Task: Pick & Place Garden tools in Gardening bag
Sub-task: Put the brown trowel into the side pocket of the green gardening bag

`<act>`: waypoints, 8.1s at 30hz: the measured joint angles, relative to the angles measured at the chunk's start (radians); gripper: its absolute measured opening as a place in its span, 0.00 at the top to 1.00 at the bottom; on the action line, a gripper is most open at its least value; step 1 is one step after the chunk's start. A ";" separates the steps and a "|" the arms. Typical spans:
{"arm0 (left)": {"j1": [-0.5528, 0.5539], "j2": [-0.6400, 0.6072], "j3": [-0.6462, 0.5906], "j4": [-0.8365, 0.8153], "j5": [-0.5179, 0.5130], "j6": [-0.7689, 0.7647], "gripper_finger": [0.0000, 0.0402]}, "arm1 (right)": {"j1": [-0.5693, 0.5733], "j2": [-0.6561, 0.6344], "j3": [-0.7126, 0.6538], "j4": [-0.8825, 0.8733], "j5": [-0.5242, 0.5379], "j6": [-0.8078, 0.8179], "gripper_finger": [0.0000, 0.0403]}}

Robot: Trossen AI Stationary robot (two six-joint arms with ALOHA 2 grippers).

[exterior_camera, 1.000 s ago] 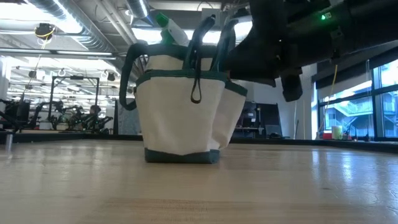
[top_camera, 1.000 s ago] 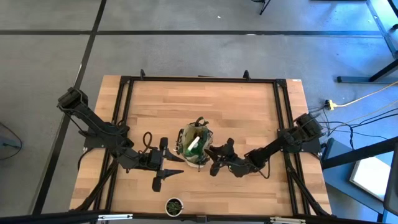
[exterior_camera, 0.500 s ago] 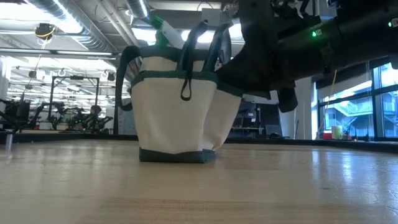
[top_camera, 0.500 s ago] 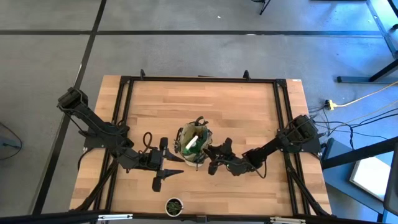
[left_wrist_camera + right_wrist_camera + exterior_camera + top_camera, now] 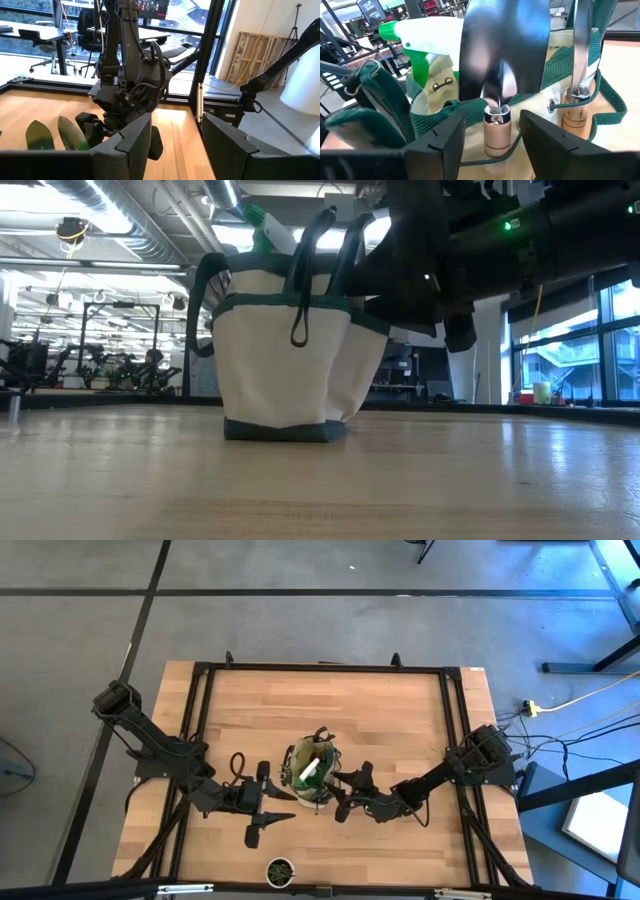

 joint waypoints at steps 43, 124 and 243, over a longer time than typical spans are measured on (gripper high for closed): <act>0.000 0.000 0.000 -0.007 -0.002 -0.004 0.57 | -0.021 -0.043 0.166 -0.519 -0.077 0.387 0.86; 0.000 0.000 0.000 -0.008 0.002 -0.003 0.57 | -0.029 -0.116 0.353 -1.066 -0.323 0.365 0.40; 0.000 0.000 0.000 0.008 0.028 0.005 0.57 | 0.131 -0.315 0.190 -0.814 0.071 0.379 1.00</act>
